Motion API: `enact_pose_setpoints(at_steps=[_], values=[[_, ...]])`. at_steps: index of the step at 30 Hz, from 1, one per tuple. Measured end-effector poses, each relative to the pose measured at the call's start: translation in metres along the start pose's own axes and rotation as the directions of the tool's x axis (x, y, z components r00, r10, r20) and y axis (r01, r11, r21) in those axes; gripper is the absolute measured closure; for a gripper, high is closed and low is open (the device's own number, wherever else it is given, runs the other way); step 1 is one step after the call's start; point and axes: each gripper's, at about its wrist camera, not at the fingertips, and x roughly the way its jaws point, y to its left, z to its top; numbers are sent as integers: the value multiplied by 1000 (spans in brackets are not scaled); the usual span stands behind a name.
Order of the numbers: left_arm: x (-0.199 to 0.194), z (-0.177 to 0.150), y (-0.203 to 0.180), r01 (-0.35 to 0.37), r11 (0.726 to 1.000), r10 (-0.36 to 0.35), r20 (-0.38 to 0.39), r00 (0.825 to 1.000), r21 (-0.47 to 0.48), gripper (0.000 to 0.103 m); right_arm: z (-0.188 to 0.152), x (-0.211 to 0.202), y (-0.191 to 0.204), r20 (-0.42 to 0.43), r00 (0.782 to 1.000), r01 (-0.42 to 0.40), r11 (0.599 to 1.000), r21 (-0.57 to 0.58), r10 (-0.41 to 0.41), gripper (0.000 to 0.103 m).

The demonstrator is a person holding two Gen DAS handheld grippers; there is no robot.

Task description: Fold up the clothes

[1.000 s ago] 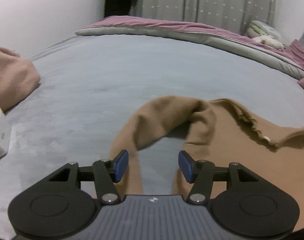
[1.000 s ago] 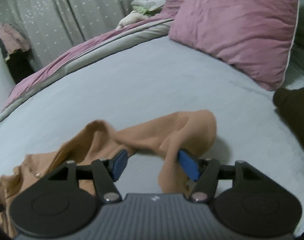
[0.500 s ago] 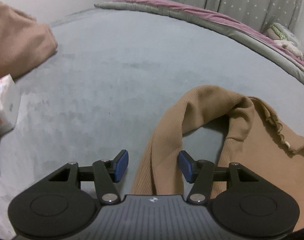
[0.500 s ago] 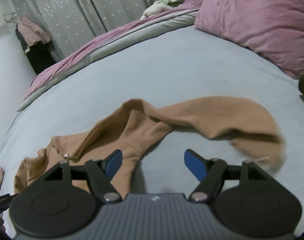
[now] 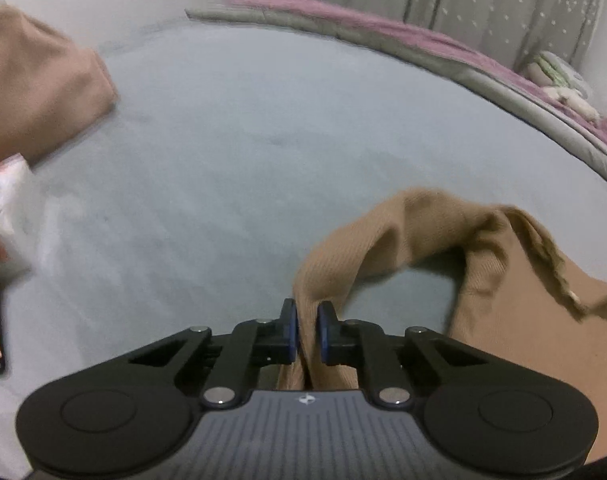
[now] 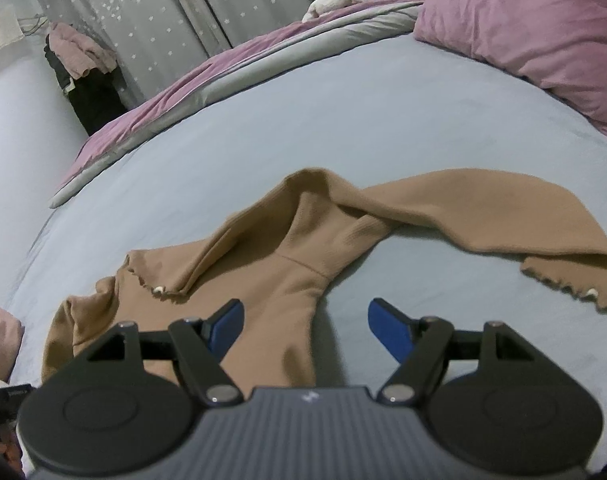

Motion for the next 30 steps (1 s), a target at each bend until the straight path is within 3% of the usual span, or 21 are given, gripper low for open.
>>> enact_pose_setpoints(at_steps=[4,9,17,21,23,26,30], values=[[-4,12,10,-59,998,59,55,997,-13,92,-2,4,7,-11,1000,-12,1000,-5,12,31],[4,30,24,-169,986,168,121,978,-2,92,3,6,8,-10,999,-31,999,10,31,31],[31,50,32,-221,975,219,79,973,22,92,9,30,7,-30,999,-33,999,10,34,31],[33,52,22,-214,976,211,59,976,44,85,9,44,13,-42,999,-28,999,-17,27,32],[28,53,17,-205,977,200,76,977,54,66,10,50,17,-48,998,-29,999,-38,28,32],[14,50,-3,-202,976,191,132,973,79,53,10,60,26,-57,998,-28,996,-85,24,32],[4,44,-39,-82,982,58,147,987,168,48,9,72,41,-64,998,-27,988,-149,17,32]])
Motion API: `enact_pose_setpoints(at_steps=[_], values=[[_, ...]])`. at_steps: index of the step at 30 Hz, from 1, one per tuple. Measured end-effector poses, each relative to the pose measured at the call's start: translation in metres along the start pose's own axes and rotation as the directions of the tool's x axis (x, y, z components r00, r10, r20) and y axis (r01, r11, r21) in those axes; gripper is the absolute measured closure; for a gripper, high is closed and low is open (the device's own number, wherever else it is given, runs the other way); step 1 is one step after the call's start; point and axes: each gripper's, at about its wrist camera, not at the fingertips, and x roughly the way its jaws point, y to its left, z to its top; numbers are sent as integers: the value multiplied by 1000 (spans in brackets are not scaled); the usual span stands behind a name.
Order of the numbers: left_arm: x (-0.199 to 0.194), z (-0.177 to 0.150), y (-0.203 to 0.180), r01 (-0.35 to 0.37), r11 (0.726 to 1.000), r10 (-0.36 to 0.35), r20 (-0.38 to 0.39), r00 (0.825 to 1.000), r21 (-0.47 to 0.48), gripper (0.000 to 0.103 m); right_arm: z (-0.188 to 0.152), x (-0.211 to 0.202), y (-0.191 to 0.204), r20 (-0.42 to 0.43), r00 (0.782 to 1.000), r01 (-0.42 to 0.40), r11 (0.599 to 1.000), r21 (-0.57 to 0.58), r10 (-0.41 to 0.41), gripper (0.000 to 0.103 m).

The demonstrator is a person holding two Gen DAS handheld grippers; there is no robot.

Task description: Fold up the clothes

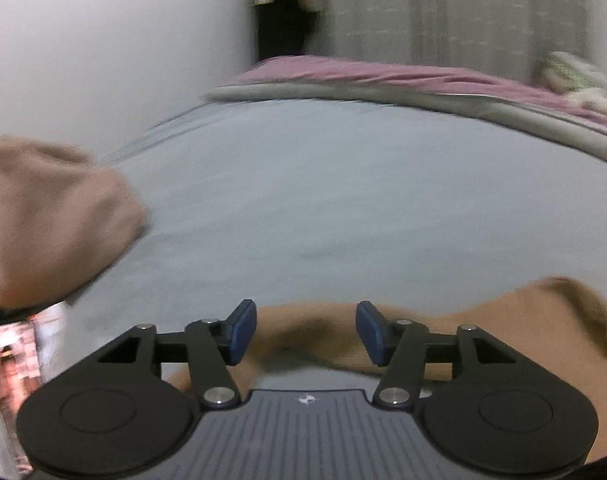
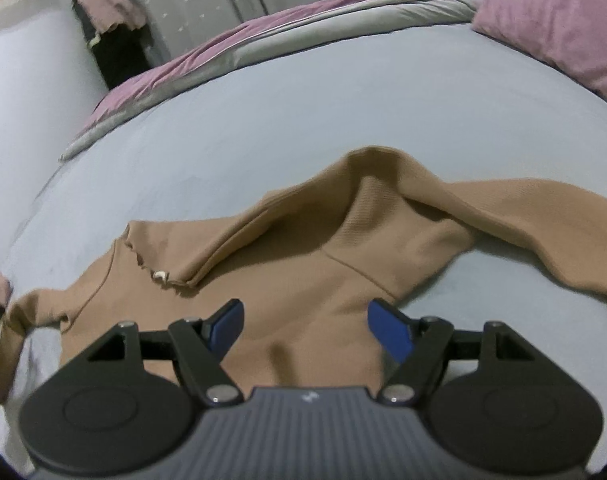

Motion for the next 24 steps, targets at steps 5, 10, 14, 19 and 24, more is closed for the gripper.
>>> enact_pose_setpoints(at_steps=[5,10,14,19,24], values=[[10,-12,-51,182,980,-177,-70,982,85,48,2,18,23,-9,1000,-9,997,-79,8,32],[25,-26,-94,287,942,-272,-107,956,175,51,3,41,39,-31,999,5,989,-150,-10,34],[31,-29,-126,357,901,-343,-101,934,247,63,5,57,47,-23,999,41,976,-216,-47,34],[45,-29,-161,399,863,-385,-108,917,312,69,10,73,59,7,997,75,953,-295,-77,36],[63,-16,-185,391,852,-383,-94,919,348,69,22,93,60,43,997,78,950,-303,-68,36]])
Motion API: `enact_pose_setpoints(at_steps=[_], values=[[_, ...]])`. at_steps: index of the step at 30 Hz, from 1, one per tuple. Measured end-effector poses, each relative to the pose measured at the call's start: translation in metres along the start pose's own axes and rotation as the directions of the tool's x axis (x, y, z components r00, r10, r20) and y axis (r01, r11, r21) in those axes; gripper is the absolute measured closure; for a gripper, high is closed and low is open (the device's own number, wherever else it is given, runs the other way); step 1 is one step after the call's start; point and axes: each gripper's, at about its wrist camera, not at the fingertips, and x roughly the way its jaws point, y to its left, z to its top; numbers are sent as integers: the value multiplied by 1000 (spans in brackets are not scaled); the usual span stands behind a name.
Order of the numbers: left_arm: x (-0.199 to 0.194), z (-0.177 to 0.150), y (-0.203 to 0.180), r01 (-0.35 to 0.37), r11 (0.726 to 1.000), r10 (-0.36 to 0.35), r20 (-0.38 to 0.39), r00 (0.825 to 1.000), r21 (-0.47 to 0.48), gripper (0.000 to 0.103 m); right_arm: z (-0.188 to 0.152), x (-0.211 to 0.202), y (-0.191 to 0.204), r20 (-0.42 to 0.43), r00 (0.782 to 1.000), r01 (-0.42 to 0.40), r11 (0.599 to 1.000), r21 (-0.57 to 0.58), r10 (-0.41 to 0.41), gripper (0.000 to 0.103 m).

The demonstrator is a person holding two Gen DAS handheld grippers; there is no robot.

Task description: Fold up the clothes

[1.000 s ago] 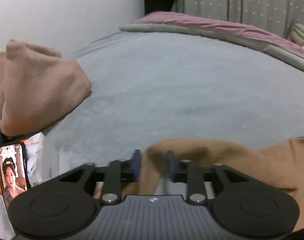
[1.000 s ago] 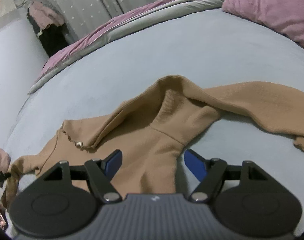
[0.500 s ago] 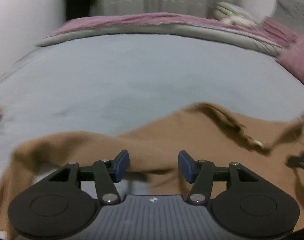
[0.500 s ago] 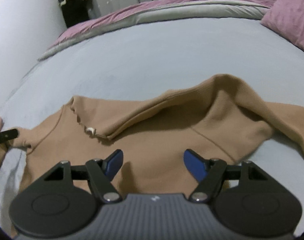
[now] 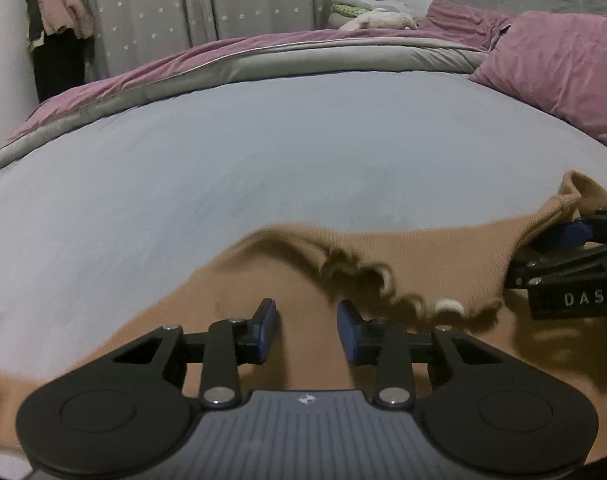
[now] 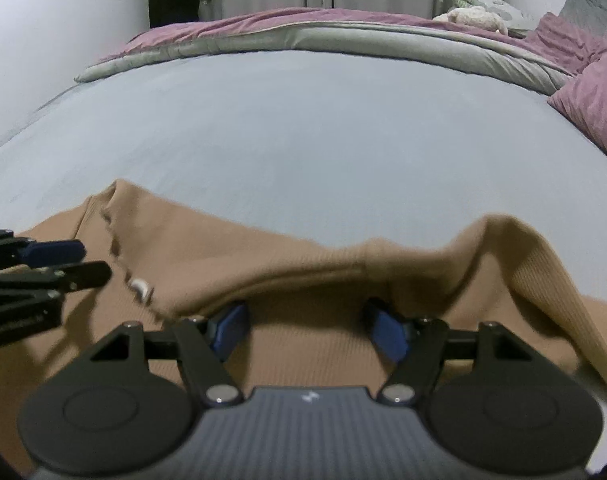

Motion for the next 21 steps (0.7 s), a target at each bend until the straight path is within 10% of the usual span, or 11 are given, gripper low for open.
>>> enact_pose_setpoints(at_steps=[10,21], values=[[48,26,18,-48,999,48,63,997,-12,64,32,39,-24,81,996,-26,999,21,24,40],[44,17,68,115,986,-107,64,992,-125,55,50,58,-69,118,989,-104,989,108,91,39]])
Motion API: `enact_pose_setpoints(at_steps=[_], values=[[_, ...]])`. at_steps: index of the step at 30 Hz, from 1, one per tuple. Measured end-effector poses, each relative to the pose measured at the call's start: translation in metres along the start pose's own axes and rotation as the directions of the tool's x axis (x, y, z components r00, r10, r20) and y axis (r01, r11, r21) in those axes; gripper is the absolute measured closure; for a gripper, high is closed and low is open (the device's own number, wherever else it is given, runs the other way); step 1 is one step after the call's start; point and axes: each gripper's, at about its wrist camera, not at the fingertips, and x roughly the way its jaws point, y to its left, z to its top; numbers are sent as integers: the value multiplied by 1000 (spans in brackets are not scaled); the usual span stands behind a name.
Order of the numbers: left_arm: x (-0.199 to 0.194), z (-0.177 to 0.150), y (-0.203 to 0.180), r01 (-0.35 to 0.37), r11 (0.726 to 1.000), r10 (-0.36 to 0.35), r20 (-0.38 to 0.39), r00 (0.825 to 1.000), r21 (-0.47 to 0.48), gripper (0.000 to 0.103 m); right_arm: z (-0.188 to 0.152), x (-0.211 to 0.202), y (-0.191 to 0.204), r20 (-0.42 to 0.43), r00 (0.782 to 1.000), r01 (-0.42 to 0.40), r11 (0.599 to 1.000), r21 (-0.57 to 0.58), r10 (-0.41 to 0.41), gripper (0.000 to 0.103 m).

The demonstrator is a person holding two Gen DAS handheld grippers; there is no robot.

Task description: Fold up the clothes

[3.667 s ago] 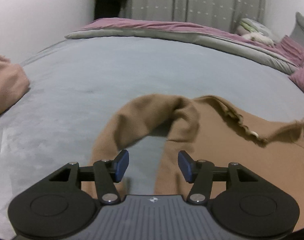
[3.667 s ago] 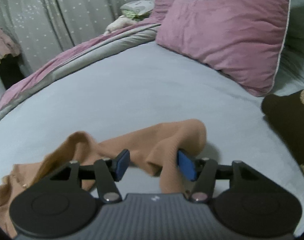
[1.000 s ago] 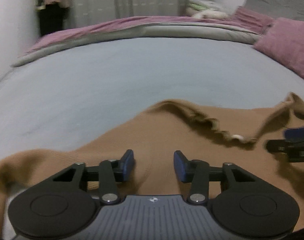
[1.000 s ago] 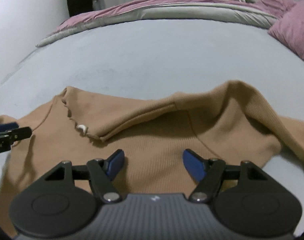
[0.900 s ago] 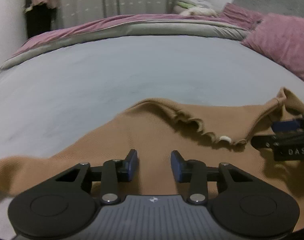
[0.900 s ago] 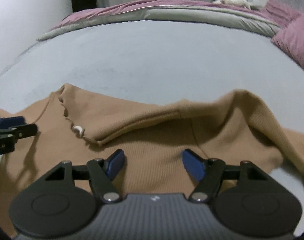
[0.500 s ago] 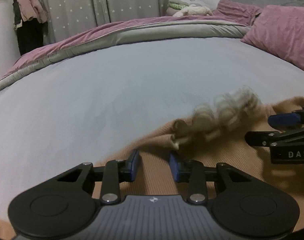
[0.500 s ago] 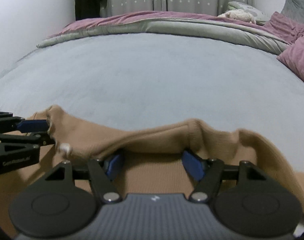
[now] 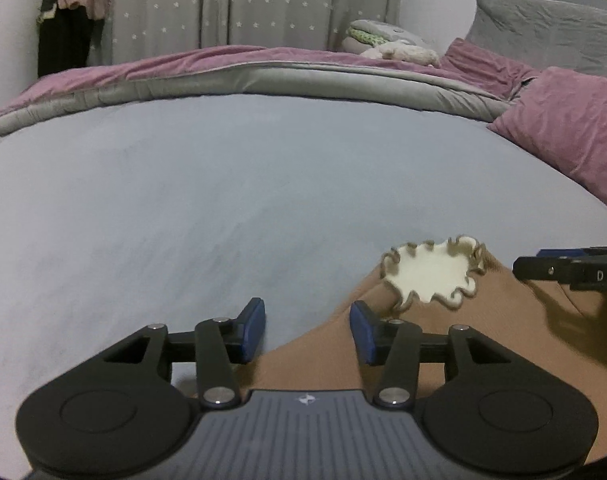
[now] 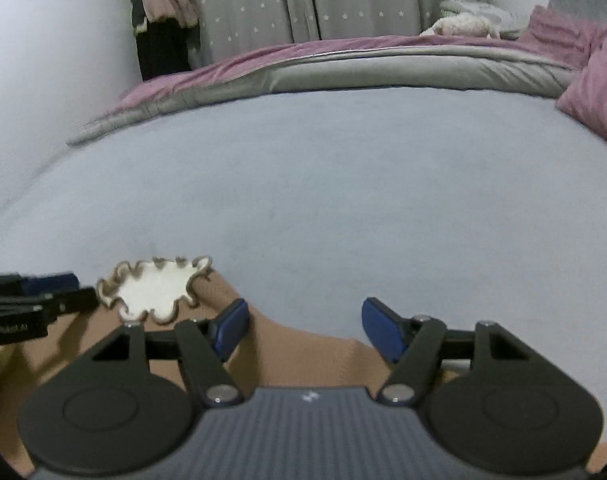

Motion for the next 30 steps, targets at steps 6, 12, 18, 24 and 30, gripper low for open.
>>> enact_pose_setpoints(at_steps=[6,12,18,24,30], values=[[-6,-5,1,14,1000,-14,-30,999,14,60,-4,-6,-13,10,999,-50,998,30,49,45],[-7,-4,-9,20,999,-18,-53,998,42,83,-7,-7,2,-6,996,-89,995,-52,89,47],[-14,-3,-20,-44,998,45,-9,999,49,97,-10,-5,17,-25,995,-102,988,-115,100,81],[-16,-1,-17,-149,989,148,28,989,24,97,-8,-15,27,57,995,-80,991,-103,86,89],[1,-15,-25,-218,971,214,47,976,103,94,-5,13,33,6,999,-52,991,-126,53,88]])
